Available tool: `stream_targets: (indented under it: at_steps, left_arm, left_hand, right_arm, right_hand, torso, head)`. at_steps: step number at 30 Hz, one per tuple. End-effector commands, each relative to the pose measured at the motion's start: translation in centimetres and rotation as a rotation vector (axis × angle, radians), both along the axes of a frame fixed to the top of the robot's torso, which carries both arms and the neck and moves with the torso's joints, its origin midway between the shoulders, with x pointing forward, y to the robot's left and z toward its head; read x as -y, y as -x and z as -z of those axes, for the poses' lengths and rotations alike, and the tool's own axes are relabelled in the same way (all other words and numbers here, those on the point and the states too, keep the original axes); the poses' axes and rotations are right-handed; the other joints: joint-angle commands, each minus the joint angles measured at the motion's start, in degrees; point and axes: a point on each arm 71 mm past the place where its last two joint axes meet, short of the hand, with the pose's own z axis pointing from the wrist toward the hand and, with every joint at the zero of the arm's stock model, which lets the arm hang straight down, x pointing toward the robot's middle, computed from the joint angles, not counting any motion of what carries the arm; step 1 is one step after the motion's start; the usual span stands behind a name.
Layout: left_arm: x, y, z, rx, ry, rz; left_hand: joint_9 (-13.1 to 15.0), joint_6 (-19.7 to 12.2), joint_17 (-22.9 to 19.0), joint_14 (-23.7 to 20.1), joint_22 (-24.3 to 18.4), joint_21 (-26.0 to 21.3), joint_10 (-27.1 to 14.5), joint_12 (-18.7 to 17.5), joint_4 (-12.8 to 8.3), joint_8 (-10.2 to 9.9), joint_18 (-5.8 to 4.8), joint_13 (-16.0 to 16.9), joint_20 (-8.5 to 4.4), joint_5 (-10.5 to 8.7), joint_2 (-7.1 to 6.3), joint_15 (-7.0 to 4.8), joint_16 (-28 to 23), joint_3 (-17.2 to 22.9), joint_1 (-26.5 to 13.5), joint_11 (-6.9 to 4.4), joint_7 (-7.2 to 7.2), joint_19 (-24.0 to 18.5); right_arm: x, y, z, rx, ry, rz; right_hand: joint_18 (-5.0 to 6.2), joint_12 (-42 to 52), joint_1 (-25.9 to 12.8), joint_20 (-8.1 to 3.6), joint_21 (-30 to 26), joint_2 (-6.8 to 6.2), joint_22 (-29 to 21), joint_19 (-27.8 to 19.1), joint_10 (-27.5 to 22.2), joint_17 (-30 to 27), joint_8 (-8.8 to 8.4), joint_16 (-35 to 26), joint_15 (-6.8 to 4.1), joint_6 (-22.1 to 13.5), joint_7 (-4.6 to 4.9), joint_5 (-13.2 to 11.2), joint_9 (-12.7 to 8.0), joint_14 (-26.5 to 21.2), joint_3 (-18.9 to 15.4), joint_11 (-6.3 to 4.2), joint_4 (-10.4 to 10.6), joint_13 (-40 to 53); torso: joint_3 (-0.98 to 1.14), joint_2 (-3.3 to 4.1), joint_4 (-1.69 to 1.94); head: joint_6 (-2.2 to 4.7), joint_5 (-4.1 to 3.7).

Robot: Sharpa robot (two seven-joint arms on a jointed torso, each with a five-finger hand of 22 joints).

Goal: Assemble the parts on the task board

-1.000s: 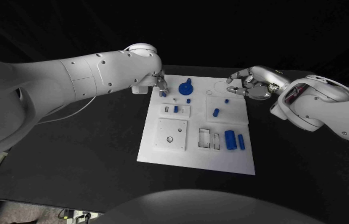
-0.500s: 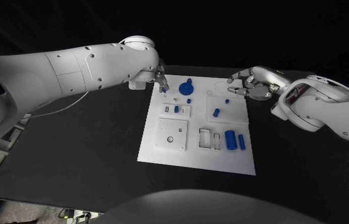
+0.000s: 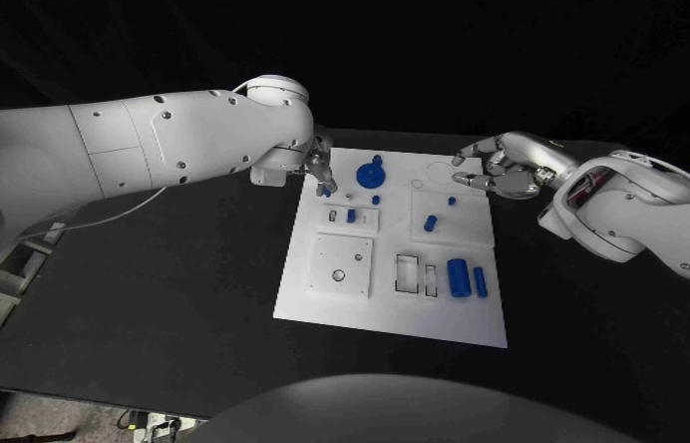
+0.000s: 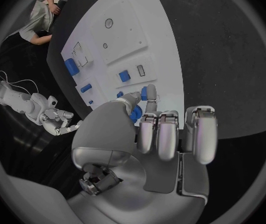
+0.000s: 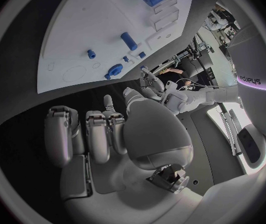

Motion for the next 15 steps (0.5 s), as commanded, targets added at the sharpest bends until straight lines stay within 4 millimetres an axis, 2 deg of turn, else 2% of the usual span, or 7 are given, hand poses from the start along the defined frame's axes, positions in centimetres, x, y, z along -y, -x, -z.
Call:
stream_targets:
  at_steps: [1,8,15]
  left_arm:
    - [0.1,0.37,0.09,-0.033,0.002,0.009]
    - [-0.22,0.7,0.1,-0.026,0.016,0.004]
    - [-0.02,0.99,0.09,-0.005,0.029,0.007]
  left_hand:
    - [0.0,0.4,15.1,6.0,14.5,-0.3,6.0,0.0,0.1,0.3,-0.46,15.1,-0.51,-0.26,0.02,-0.47,0.1,0.4,-0.5,-0.3,-0.01,4.9]
    - [0.0,0.3,15.1,6.0,14.5,-0.3,6.0,0.0,0.1,0.3,-0.46,15.1,-0.51,-0.33,0.05,-0.47,0.1,0.5,-0.6,-0.3,-0.01,4.9]
    - [0.1,0.3,15.1,6.0,14.5,-0.4,6.0,0.0,0.1,0.3,-0.44,15.1,-0.51,-0.37,0.11,-0.47,0.1,0.6,-0.7,-0.3,-0.01,4.8]
  right_arm:
    - [-0.11,0.04,0.14,-0.009,0.009,-0.007]
    - [-0.24,-0.02,0.18,-0.01,0.01,-0.008]
    - [-0.37,-0.04,0.19,-0.009,0.009,-0.01]
  right_hand:
    - [0.64,-0.3,0.5,-0.2,-0.2,-0.1,12.0,0.0,5.9,15.1,0.31,0.2,0.2,0.3,0.03,0.3,0.1,6.0,0.3,0.44,-0.1,14.9]
    - [0.64,-0.3,0.5,-0.19,-0.3,-0.11,12.0,0.0,5.9,15.1,0.3,0.2,0.21,0.3,0.03,0.3,0.1,6.0,0.3,0.44,-0.1,14.9]
    - [0.64,-0.3,0.5,-0.19,-0.3,-0.11,12.0,0.0,5.9,15.1,0.3,0.2,0.21,0.3,0.03,0.3,0.1,6.0,0.3,0.44,-0.1,14.9]
  torso:
    - [-0.04,0.05,-0.02]
    - [-0.01,0.03,-0.01]
    - [-0.07,0.05,0.0]
  head:
    - [0.0,0.07]
    - [0.0,0.32]
    - [0.0,0.31]
